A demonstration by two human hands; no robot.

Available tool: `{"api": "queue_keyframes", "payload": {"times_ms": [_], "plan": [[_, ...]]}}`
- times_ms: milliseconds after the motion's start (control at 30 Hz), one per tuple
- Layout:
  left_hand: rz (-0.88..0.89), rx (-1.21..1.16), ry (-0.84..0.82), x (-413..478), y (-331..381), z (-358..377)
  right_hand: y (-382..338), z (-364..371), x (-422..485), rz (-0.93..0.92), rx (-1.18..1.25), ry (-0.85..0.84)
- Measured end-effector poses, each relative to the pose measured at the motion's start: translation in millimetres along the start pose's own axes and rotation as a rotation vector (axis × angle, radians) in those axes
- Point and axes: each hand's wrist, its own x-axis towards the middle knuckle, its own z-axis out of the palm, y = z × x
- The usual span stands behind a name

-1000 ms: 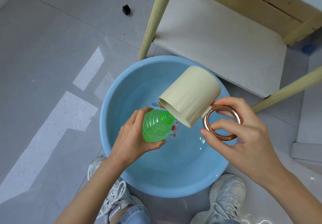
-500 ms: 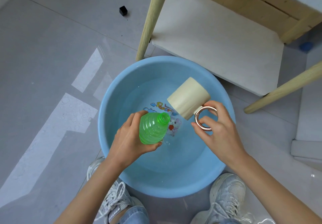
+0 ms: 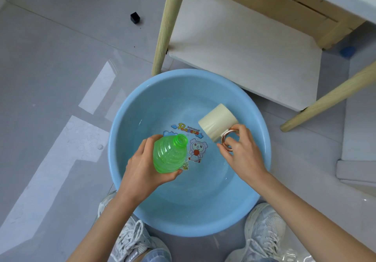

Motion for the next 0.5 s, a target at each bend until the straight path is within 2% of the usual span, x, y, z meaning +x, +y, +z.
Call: {"api": "queue_keyframes", "payload": {"times_ms": [300, 500], "plan": [[-0.018, 0.023, -0.022, -0.2, -4.6, -5.6, -9.7, 20.4, 6.4, 0.176, 0.090, -0.072], [-0.028, 0.034, -0.019, 1.3, -6.3, -7.0, -16.9, 21.1, 17.4, 0.240, 0.073, -0.199]]}}
